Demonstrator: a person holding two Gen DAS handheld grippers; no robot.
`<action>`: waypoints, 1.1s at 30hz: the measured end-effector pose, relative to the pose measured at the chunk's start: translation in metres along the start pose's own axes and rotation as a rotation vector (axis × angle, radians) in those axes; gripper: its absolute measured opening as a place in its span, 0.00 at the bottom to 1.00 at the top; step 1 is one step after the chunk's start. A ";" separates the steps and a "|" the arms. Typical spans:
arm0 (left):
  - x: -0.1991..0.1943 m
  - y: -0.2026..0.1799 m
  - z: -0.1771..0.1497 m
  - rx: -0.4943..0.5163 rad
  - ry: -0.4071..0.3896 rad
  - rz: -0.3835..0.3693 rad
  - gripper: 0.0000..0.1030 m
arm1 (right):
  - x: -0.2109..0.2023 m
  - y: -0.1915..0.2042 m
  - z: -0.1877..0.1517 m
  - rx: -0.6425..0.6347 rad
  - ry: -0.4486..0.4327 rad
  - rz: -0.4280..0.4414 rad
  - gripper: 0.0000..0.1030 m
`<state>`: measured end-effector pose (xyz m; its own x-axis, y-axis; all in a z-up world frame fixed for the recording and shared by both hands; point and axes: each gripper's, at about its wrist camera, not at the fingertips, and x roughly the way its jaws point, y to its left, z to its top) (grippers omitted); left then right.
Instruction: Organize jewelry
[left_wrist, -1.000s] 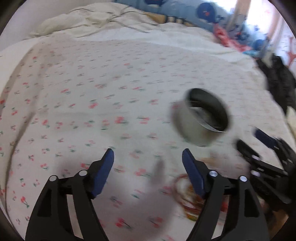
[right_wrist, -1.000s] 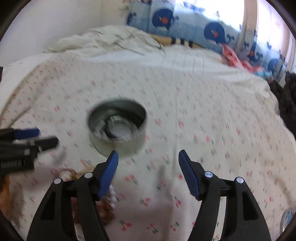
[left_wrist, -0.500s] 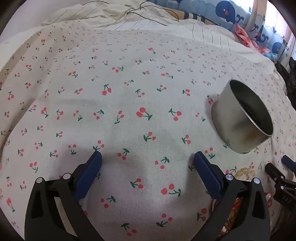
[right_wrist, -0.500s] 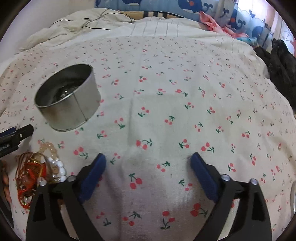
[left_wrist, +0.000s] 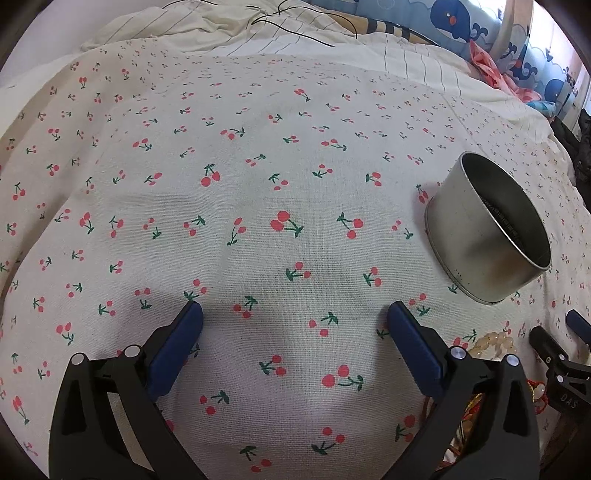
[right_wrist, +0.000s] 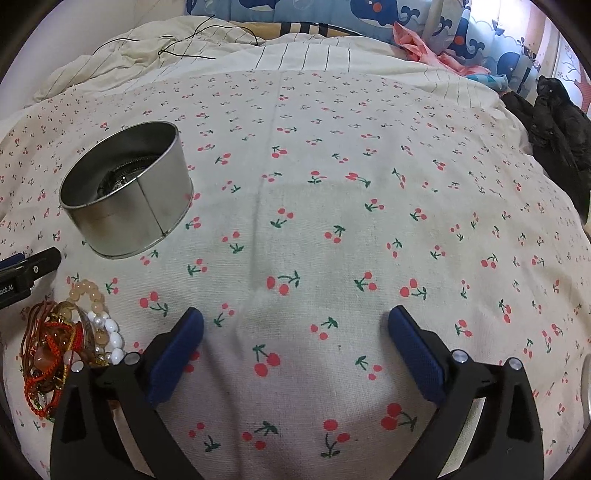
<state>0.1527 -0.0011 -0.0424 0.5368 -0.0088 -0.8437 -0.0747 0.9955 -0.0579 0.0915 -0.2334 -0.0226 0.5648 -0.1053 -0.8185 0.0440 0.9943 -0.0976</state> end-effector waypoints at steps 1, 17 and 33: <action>0.000 0.000 0.000 0.000 0.000 -0.001 0.93 | 0.001 0.000 0.000 -0.001 0.001 0.003 0.93; 0.000 0.000 0.000 0.000 0.000 0.000 0.93 | 0.003 -0.008 0.000 0.039 0.012 0.042 0.93; 0.000 0.000 0.000 0.000 0.000 0.000 0.93 | 0.003 -0.008 -0.001 0.039 0.011 0.043 0.93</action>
<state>0.1527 -0.0011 -0.0423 0.5367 -0.0091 -0.8437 -0.0745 0.9955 -0.0582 0.0925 -0.2420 -0.0248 0.5574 -0.0628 -0.8278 0.0521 0.9978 -0.0406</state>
